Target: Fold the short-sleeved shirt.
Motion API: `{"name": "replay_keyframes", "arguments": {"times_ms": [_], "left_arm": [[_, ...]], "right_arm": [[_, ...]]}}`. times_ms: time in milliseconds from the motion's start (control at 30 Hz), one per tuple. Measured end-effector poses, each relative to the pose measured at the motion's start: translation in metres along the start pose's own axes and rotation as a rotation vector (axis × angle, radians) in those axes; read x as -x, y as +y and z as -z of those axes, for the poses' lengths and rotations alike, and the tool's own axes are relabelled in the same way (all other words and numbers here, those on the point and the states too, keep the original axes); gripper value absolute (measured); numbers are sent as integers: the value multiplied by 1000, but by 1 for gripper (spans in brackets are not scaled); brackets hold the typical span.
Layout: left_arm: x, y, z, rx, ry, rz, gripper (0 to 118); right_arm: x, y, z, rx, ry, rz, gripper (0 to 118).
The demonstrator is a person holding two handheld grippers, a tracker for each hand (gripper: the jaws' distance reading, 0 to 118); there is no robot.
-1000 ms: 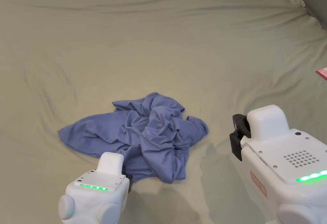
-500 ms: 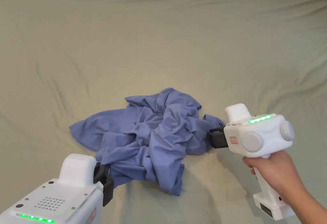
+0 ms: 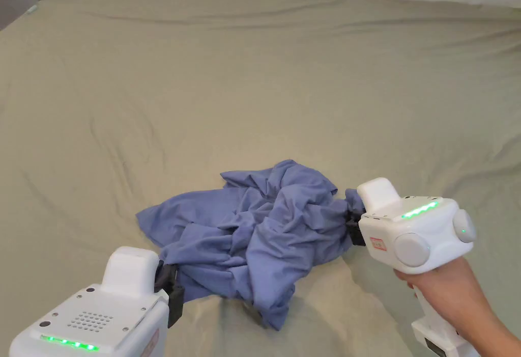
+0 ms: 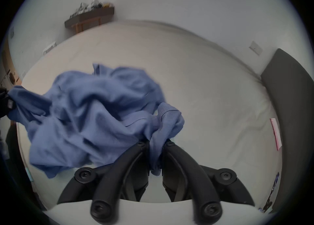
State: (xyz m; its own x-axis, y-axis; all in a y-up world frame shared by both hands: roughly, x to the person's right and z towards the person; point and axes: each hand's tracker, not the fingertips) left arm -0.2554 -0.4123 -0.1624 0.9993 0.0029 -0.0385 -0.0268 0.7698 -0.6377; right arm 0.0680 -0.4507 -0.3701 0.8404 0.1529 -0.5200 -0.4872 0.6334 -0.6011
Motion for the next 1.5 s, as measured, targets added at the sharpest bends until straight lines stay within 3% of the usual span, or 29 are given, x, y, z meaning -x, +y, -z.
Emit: {"name": "replay_keyframes", "arguments": {"times_ms": [200,400,500,700,967,1067,1500], "left_arm": [[25,57,-47,-199,52,-18,7],[50,113,-97,-390,137,-33,7],[59,137,-119,-465,150,-47,7],[65,178,-161,-607,164,-64,7],[72,236,-184,-692,163,-60,7],[76,260,-181,-695,139,-59,7],[103,360,-94,-592,166,-18,7]], "right_arm": [[-53,20,-115,-222,-83,90,16],[-61,36,-237,-425,-209,147,16],[-65,41,-283,-522,-244,198,16],[-65,54,-350,-678,-335,220,16],[-74,97,-388,-748,-405,178,16],[-94,115,-382,-757,-440,145,16],[-150,222,-321,-719,-494,112,16]]}}
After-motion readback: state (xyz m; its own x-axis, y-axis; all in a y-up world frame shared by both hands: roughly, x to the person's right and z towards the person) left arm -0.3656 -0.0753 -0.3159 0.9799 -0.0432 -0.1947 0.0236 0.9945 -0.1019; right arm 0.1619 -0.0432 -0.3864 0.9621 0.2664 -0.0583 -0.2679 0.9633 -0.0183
